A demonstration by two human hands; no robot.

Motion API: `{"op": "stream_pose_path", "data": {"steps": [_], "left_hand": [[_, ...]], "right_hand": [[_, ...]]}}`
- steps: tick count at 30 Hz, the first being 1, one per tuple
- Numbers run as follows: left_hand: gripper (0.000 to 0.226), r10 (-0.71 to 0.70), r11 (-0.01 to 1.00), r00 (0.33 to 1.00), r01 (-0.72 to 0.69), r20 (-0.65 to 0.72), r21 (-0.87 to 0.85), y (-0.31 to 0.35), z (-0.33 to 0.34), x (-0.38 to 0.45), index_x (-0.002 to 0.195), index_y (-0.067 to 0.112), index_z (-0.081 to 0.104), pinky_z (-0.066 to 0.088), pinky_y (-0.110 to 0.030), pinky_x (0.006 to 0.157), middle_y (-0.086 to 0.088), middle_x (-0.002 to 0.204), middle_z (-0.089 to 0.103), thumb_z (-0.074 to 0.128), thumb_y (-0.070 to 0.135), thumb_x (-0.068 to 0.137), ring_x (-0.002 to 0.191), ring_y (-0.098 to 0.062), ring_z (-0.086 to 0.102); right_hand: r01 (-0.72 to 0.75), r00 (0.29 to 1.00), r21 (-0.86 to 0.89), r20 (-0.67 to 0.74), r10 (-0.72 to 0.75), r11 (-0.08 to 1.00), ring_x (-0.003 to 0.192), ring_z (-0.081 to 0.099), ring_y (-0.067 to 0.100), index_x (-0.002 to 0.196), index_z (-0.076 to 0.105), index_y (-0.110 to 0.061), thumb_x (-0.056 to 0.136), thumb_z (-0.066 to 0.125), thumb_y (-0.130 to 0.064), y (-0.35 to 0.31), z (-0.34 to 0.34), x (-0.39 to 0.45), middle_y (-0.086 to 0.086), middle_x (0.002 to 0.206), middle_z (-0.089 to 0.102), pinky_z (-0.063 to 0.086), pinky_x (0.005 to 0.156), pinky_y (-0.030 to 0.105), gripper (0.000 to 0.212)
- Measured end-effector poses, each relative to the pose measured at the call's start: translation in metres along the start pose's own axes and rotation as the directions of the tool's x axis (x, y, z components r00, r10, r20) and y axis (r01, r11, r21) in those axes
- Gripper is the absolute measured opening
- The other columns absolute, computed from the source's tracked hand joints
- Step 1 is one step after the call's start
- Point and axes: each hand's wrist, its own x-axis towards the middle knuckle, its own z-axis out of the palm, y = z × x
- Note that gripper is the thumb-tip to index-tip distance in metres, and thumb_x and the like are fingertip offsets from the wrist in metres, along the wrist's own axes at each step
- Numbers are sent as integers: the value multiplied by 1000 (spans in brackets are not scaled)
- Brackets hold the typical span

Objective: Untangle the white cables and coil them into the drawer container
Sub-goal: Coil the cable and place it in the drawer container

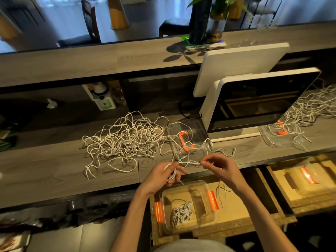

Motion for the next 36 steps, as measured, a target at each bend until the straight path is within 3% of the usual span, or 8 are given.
{"op": "stream_pose_path", "data": {"steps": [6, 11, 16, 20, 23, 29, 33, 36], "left_hand": [[46, 67, 992, 951, -94, -302, -78, -5, 1, 3, 107, 10, 75, 40, -21, 57, -12, 88, 75, 41, 42, 104, 62, -13, 52], [45, -37, 869, 842, -239, -539, -433, -4, -5, 10, 109, 5, 69, 43, -19, 55, -14, 106, 76, 42, 40, 104, 81, -16, 67], [52, -116, 631, 859, -324, -498, -705, 0, -7, 15, 123, 3, 65, 52, -41, 95, -16, 116, 73, 38, 43, 105, 109, -27, 69], [45, -183, 451, 855, -366, -485, -814, 3, -8, 22, 104, 5, 64, 56, -29, 70, -8, 83, 67, 38, 42, 106, 73, -17, 66], [44, -157, 562, 847, -346, -507, -752, 5, -8, 25, 102, 8, 62, 38, -19, 47, -3, 74, 59, 35, 42, 107, 56, -10, 46], [42, -40, 951, 850, -128, -525, -280, 0, -1, 28, 106, 6, 63, 34, -20, 51, -3, 82, 60, 34, 36, 109, 57, -9, 46], [43, -112, 990, 944, 80, -311, -112, 2, 10, 23, 101, 11, 68, 42, -25, 57, -9, 86, 64, 40, 42, 107, 69, -19, 57], [54, -205, 961, 970, 175, -126, -216, 2, 14, 18, 102, 10, 70, 43, -22, 51, -11, 87, 68, 44, 57, 101, 65, -20, 58]], "right_hand": [[30, 999, 23, -17, -30, 999, 85, 71, 17, 102, 76, -14, 88, 73, -27, 3, -6, -4, 2, 96, 75, 56, 71, 24, 19], [34, 998, 40, -58, -32, 999, 86, 73, 18, 101, 77, -13, 89, 73, -25, 10, 0, -12, 2, 94, 76, 59, 77, 28, 17], [5, 1000, 21, 8, -5, 1000, 87, 72, 18, 97, 78, -17, 89, 74, -27, 17, 24, -23, 2, 93, 76, 60, 81, 36, 14], [-29, 994, -19, 106, 31, 999, 82, 72, 18, 94, 78, -21, 88, 75, -34, 19, 43, -28, 1, 86, 76, 59, 81, 47, 15], [1, 965, -40, 261, 10, 999, 83, 72, 19, 98, 77, -22, 93, 73, -36, 10, 50, -32, 2, 89, 76, 56, 79, 48, 15], [33, 892, 65, 448, -59, 997, 91, 71, 17, 107, 76, -13, 96, 72, -21, -25, 47, -21, 7, 96, 74, 56, 83, 30, 14], [-15, 957, 229, 286, -52, 973, 95, 70, 19, 109, 76, -9, 95, 71, -15, -38, 45, -12, 5, 101, 75, 57, 84, 31, 16], [12, 993, 212, 111, -36, 977, 92, 71, 20, 107, 78, -12, 93, 71, -19, -38, 45, -1, 2, 98, 77, 57, 80, 28, 17]]}}
